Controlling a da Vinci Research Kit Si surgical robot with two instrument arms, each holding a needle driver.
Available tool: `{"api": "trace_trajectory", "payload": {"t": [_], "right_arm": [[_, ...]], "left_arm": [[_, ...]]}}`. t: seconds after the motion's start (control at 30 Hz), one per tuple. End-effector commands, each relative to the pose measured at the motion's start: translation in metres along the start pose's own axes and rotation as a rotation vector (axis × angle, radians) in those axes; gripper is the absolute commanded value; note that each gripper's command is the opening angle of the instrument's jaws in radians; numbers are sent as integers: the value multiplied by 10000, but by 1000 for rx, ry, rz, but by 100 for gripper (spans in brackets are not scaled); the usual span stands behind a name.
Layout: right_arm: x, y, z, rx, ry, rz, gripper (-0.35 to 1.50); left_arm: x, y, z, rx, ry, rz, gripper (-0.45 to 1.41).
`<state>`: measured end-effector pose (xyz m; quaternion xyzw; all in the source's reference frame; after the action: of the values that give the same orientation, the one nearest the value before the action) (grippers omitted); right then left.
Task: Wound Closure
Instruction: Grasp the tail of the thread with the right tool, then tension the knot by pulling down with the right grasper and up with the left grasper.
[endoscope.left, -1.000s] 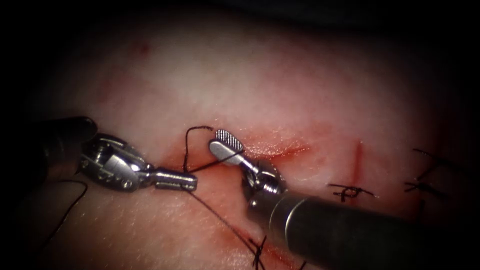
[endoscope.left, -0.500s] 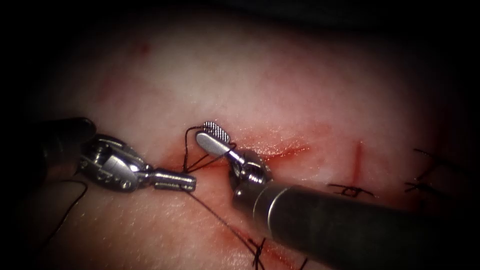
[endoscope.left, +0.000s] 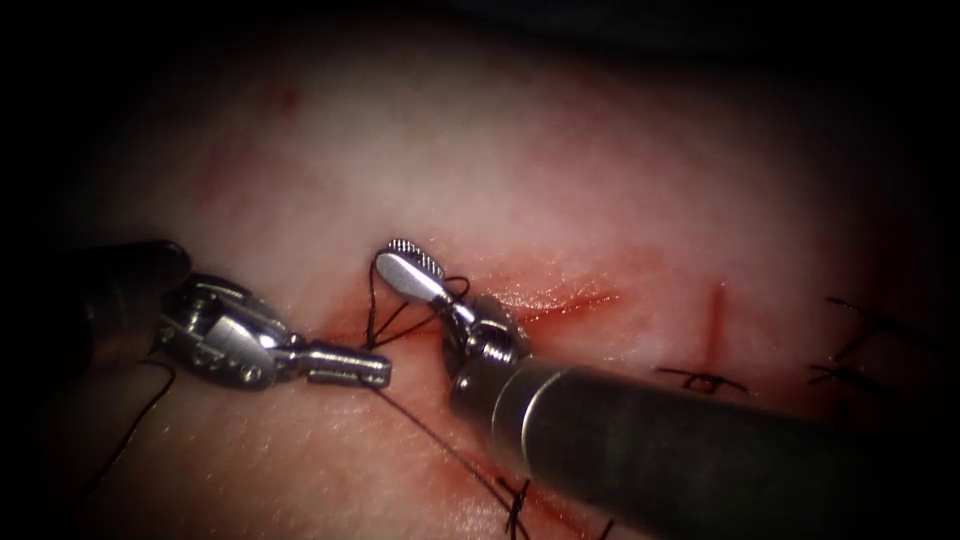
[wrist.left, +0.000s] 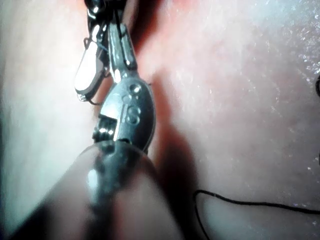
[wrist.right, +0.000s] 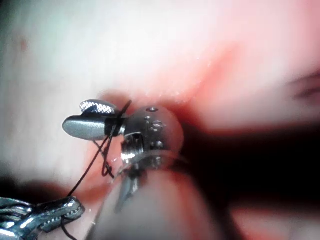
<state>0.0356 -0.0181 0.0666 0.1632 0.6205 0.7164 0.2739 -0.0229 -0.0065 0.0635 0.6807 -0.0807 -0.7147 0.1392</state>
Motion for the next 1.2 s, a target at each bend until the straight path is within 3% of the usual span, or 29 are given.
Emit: {"api": "trace_trajectory", "payload": {"t": [0.03, 0.17, 0.4, 0.43, 0.47, 0.9, 0.97, 1.07, 1.2], "right_arm": [[-7, 2, 5, 2, 0, -7, 14], [-7, 3, 4, -1, 10, -10, 24], [-3, 1, 2, -2, 25, -22, 9], [-3, 1, 2, -2, 26, -25, -3], [-3, 1, 2, -3, 29, -28, -35], [-16, -6, -9, -10, -42, -124, -35], [-18, -9, -13, 1, -56, -165, -35], [-22, -16, -22, 38, -73, -357, -35], [-23, -21, -28, 55, -82, -456, -35]], "left_arm": [[-7, -3, 6, 1, 1, 3, -45], [-7, -1, 6, 1, 1, -1, -45], [-6, 0, 5, 0, 2, 0, -45], [-6, 1, 5, 1, 2, -6, -45], [-6, 1, 5, 0, 2, -5, -45], [-8, -5, -3, 0, -3, -23, -45], [-9, -21, -12, 3, -27, -48, -45], [-16, -53, -31, 24, -73, -84, -45], [-24, -73, -42, 47, -92, -111, -45]]}}
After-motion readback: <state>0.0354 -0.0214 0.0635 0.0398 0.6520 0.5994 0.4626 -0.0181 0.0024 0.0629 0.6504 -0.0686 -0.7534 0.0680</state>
